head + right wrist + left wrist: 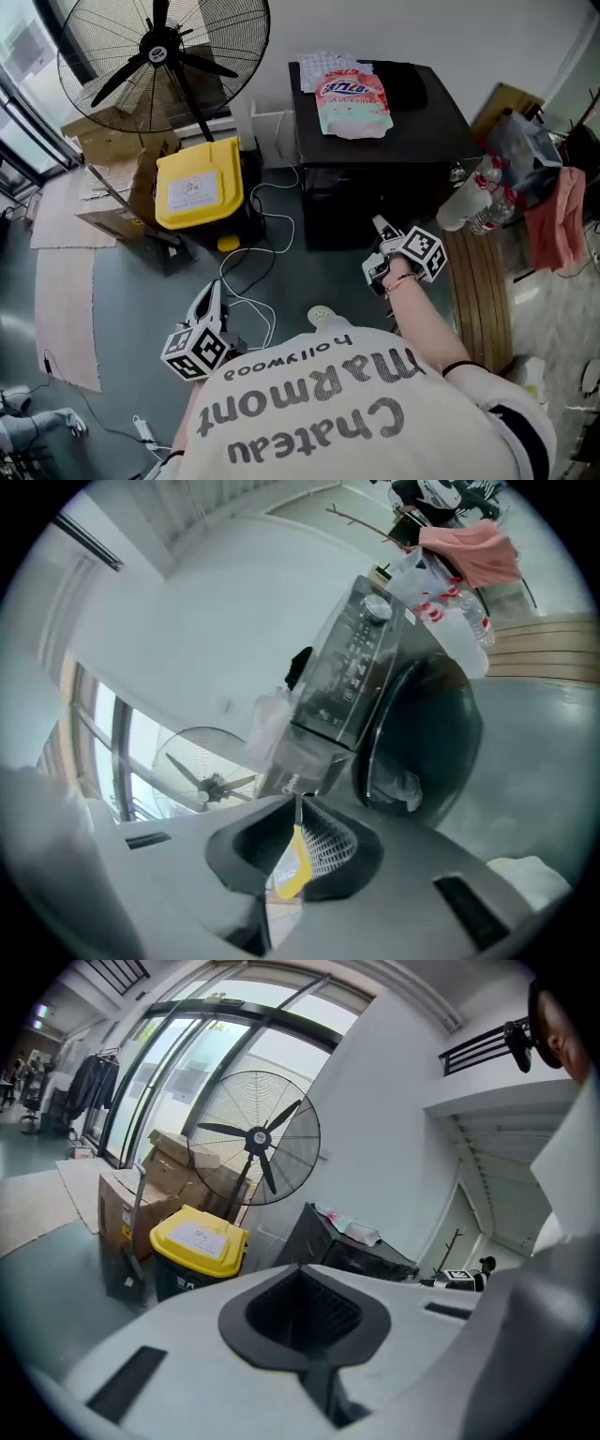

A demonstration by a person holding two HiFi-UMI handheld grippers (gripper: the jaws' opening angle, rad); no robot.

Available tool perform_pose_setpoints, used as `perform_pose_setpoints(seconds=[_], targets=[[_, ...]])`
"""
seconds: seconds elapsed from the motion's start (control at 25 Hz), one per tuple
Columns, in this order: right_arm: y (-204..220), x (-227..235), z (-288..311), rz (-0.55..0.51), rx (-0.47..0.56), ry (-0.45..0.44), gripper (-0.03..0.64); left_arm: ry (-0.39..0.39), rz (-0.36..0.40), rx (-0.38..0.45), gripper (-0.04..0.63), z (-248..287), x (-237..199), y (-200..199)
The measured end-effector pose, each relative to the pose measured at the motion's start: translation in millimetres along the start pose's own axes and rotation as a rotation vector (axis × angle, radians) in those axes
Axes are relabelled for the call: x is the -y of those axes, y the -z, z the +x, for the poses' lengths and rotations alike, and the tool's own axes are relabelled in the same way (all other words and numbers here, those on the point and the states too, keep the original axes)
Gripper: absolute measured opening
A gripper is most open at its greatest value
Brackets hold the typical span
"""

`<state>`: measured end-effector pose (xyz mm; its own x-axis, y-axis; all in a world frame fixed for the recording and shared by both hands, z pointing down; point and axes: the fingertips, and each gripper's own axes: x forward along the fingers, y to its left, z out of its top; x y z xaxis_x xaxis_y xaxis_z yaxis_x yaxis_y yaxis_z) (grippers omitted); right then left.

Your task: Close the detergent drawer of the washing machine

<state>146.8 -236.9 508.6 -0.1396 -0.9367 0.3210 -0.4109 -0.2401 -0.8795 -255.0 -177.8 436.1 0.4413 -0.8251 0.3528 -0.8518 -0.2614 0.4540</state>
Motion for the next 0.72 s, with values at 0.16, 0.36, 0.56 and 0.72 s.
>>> perform_pose_setpoints(seconds=[0.16,0.36,0.56,0.72], targets=[[-0.4,-53.9,-50.3,-0.161,0.076,-0.201,0.037,0.077,0.040,-0.018,0.008,-14.5,17.9,9.8],[0.9,-91.3,-109.4,-0.373,0.150,-0.221,0.034,0.110,0.039,-0.029,0.008,-29.4,22.0,22.7],[0.7,-113.1,-145.7,-0.637,0.175,-0.107,0.034,0.148,0.049,0.002,0.008,-36.1,37.4,18.8],[6.8,-132.4,-157.1,-0.750,0.170,-0.112,0.034,0.169,0.051,0.025,0.008,-38.7,49.7,11.1]])
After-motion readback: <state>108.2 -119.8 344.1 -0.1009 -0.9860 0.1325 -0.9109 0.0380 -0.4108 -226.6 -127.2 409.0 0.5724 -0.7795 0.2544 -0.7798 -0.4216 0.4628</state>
